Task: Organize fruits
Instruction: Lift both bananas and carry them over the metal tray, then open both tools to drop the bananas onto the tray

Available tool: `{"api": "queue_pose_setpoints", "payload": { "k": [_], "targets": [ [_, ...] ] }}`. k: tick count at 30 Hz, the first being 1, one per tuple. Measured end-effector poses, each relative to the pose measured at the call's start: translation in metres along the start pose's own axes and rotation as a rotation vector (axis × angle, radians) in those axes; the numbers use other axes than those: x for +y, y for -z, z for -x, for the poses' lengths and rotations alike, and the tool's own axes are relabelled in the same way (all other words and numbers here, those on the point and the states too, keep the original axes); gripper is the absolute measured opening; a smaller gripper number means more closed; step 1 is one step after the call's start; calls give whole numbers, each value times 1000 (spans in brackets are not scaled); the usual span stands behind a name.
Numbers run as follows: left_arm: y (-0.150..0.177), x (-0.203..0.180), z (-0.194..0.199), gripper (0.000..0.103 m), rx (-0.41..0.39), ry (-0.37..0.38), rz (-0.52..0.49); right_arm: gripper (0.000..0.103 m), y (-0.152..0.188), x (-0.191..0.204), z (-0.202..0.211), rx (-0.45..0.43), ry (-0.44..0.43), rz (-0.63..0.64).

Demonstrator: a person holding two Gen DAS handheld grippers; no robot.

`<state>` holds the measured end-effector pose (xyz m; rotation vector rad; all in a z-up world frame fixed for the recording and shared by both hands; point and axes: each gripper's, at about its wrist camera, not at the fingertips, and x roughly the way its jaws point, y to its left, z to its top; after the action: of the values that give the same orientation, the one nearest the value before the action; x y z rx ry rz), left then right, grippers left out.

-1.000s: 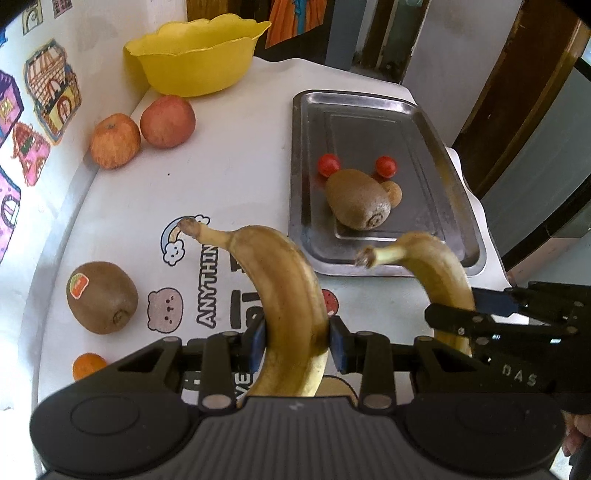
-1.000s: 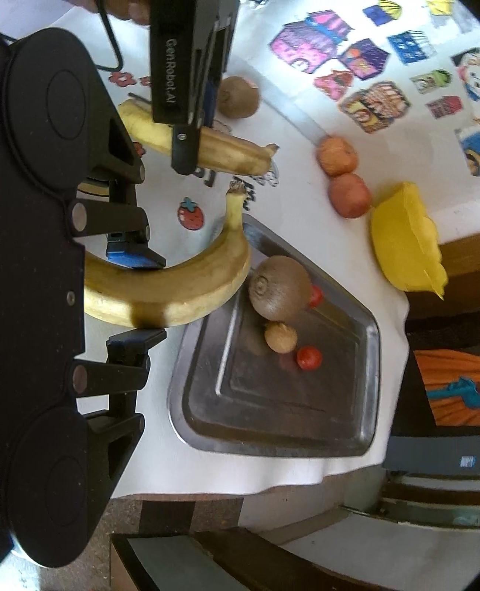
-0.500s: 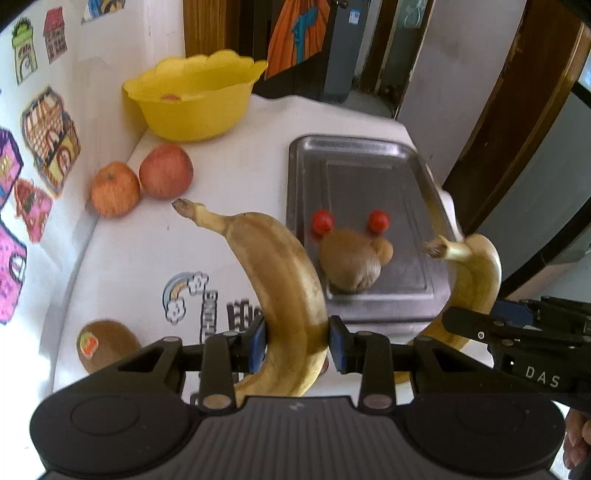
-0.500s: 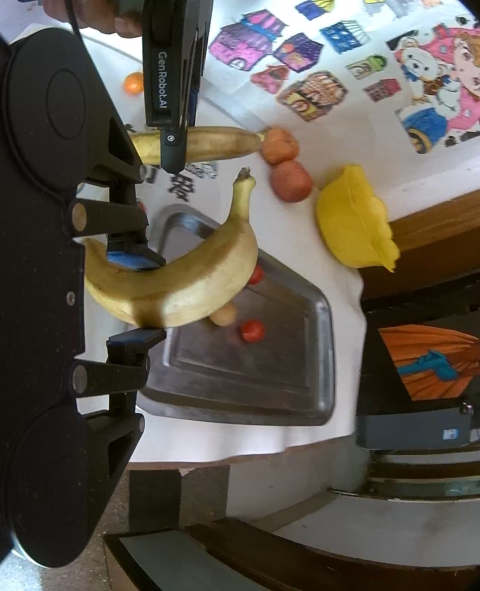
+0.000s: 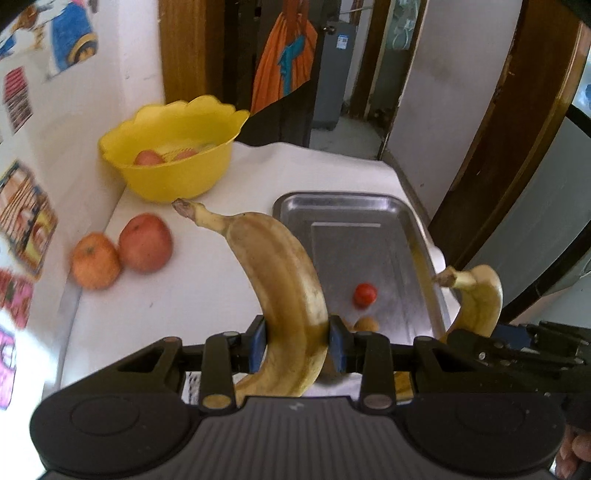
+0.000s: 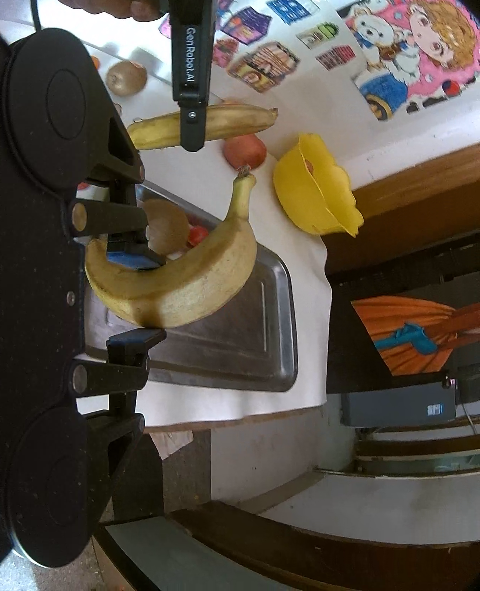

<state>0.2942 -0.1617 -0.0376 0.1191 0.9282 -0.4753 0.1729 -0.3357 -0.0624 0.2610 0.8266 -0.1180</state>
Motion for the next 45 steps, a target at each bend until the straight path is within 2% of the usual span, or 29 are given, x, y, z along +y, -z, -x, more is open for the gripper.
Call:
{"api": "queue_pose_setpoints", "payload": {
  "k": [11, 21, 26, 36, 41, 45],
  "targets": [
    [-37, -23, -44, 38, 31, 70, -88, 36, -25, -20, -36, 28, 49, -38],
    [-61, -34, -101, 38, 126, 90, -133, 36, -46, -32, -79, 59, 69, -73],
    [-65, -37, -120, 38, 137, 82, -152, 36, -51, -37, -99, 82, 82, -92],
    [-59, -48, -129, 39, 127, 66, -184, 37, -54, -40, -113, 95, 102, -93],
    [-59, -50, -130, 39, 137, 68, -170, 38, -55, -40, -112, 91, 110, -90],
    [-58, -50, -122, 41, 109, 67, -151, 43, -53, -39, -107, 87, 121, -78]
  ]
}}
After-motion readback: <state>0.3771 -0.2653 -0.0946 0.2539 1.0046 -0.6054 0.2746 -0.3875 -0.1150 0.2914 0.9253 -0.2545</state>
